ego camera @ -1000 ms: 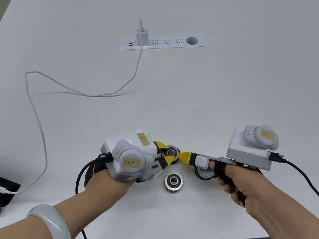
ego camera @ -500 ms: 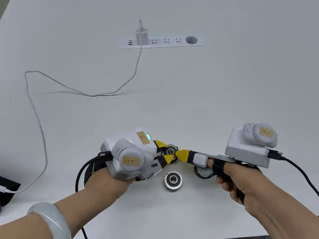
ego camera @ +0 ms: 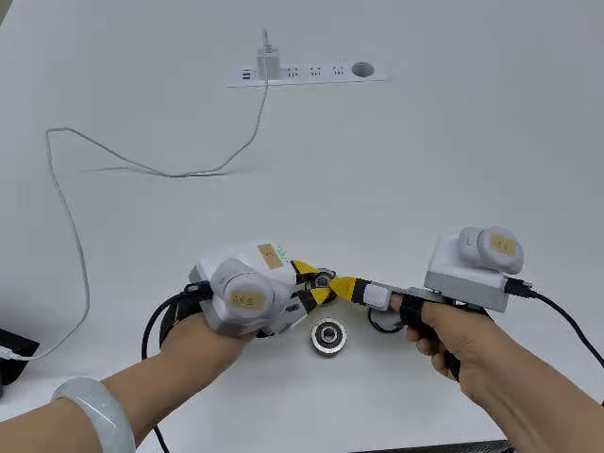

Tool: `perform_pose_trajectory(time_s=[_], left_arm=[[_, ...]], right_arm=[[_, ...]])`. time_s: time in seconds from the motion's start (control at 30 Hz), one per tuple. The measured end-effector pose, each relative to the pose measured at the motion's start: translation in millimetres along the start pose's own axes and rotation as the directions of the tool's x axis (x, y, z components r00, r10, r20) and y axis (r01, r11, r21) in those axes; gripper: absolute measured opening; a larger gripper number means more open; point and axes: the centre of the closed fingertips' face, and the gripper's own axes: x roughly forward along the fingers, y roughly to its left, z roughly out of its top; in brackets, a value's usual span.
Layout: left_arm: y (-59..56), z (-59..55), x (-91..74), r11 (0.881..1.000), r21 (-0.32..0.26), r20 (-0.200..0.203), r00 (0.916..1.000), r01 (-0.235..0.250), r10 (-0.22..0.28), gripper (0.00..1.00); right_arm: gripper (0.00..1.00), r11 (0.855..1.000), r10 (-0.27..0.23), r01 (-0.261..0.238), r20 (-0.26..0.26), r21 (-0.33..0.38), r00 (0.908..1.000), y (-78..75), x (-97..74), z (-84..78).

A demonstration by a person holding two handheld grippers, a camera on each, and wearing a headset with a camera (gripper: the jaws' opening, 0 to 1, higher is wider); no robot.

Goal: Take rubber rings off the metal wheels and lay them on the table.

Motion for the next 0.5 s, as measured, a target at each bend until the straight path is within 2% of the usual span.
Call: perform_pose_trajectory(time_s=[0.5], left_arm=[[-0.1, 0.1, 0.0, 1.000, 0.002, 0.003, 1.0000, 0.002, -0.002, 0.13]], right_arm=[[0.01, 1.000, 0.025, -0.025, -0.003, -0.019, 0.9997, 4.1, -1.7, 0.3]])
